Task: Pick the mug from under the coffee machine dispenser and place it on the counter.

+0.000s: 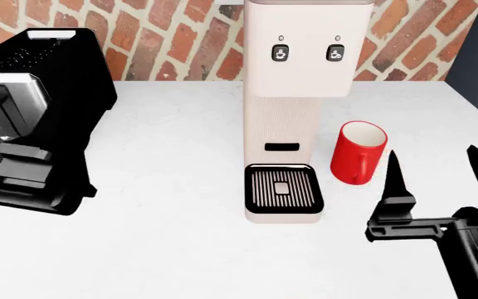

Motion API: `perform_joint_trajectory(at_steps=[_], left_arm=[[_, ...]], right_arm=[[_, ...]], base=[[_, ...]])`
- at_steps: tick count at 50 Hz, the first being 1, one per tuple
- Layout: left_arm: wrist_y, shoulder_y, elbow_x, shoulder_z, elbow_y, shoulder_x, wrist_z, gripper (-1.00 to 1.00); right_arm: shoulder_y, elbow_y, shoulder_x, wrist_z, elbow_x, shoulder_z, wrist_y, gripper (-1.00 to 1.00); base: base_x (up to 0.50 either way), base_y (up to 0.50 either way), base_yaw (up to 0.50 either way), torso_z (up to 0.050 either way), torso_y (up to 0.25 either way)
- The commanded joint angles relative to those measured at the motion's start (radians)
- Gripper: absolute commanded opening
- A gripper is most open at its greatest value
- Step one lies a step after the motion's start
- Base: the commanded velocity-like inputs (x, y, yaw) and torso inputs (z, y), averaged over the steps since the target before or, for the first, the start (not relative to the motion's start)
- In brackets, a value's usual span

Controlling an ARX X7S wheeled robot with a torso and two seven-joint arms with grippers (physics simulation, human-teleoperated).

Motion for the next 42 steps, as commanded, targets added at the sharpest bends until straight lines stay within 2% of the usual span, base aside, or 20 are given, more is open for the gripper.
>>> perform_joint_trajectory(at_steps=[1, 4, 11, 21, 27, 36, 42], left_arm=[[-0.270, -0.061, -0.351, -0.276, 0.044, 0.172, -0.202, 1.00], [-0.300, -0.074, -0.439, -0.309, 0.044, 0.195, -0.263, 1.00], [-0.322, -0.122, -0.610, -0.339, 0.043, 0.215, -0.408, 1.00], [-0.320, -0.162, -0.718, -0.358, 0.043, 0.223, -0.492, 1.00], [-0.323, -0.162, -0.778, -0.403, 0.043, 0.230, -0.510, 1.00], [-0.299, -0.173, -0.831, -0.445, 0.045, 0.218, -0.522, 1.00], [-0.282, -0.183, -0.904, -0.473, 0.046, 0.175, -0.529, 1.00]], right_arm=[[-0.086, -0.087, 0.192, 0.168, -0.005, -0.072, -0.201, 1.00], [-0.090, -0.087, 0.271, 0.232, -0.051, -0.175, -0.319, 1.00], [-0.106, -0.087, 0.372, 0.334, -0.164, -0.337, -0.511, 1.00], [-0.054, -0.087, 0.472, 0.435, -0.291, -0.557, -0.672, 1.00], [-0.084, -0.087, 0.530, 0.499, -0.377, -0.629, -0.759, 1.00], [-0.124, -0.087, 0.532, 0.545, -0.468, -0.672, -0.787, 1.00], [-0.172, -0.087, 0.532, 0.614, -0.584, -0.720, -0.817, 1.00]], base=[[0.00, 0.00, 0.00, 0.000, 0.000], [0.00, 0.00, 0.00, 0.000, 0.000], [0.00, 0.00, 0.00, 0.000, 0.000], [0.00, 0.00, 0.00, 0.000, 0.000], [0.00, 0.00, 0.00, 0.000, 0.000], [0.00, 0.00, 0.00, 0.000, 0.000], [0.00, 0.00, 0.00, 0.000, 0.000]])
